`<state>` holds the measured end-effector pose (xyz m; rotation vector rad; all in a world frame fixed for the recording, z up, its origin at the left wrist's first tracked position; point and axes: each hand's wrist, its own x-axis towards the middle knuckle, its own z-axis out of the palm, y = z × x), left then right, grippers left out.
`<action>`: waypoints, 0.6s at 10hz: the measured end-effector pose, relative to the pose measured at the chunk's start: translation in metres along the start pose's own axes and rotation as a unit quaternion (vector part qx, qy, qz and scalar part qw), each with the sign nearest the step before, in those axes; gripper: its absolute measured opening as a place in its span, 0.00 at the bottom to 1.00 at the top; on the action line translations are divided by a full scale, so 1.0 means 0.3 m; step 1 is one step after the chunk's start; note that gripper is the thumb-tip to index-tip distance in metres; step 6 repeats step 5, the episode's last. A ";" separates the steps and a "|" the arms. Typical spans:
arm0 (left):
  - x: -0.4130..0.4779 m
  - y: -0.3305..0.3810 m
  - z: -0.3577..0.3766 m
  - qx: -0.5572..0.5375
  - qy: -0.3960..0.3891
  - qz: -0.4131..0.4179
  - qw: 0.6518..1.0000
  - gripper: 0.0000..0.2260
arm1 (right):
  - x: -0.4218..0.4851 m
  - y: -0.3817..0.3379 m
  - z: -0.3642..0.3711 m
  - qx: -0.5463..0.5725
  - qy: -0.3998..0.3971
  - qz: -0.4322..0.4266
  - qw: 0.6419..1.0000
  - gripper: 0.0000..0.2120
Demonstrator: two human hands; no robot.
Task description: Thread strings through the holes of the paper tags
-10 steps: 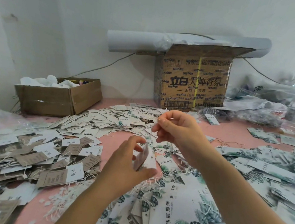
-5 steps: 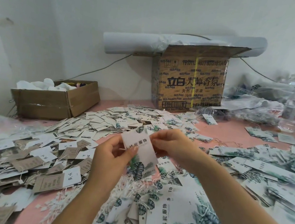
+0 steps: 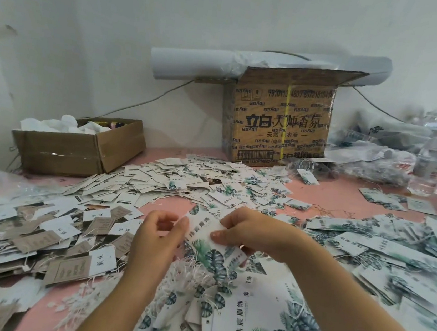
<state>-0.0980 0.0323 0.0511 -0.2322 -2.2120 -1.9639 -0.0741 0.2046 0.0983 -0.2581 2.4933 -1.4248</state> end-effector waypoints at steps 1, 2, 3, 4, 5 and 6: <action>0.004 -0.018 -0.006 0.014 0.002 -0.019 1.000 0.03 | -0.023 -0.006 -0.015 -0.124 -0.076 0.040 0.989 0.09; -0.005 -0.024 0.006 0.082 -0.098 -0.044 0.991 0.01 | -0.028 -0.013 -0.005 -0.259 -0.143 0.078 0.952 0.09; -0.031 -0.020 0.036 0.170 -0.200 -0.049 0.964 0.02 | -0.012 0.002 0.016 -0.341 -0.146 0.088 0.925 0.20; -0.033 0.022 0.024 0.229 -0.185 0.010 0.956 0.02 | -0.017 0.013 0.005 -0.359 -0.110 0.094 0.922 0.20; -0.038 0.078 -0.046 0.229 -0.136 0.069 0.961 0.02 | -0.073 0.015 -0.041 -0.326 -0.027 0.067 0.943 0.18; -0.038 0.078 -0.046 0.229 -0.136 0.069 0.961 0.02 | -0.073 0.015 -0.041 -0.326 -0.027 0.067 0.943 0.18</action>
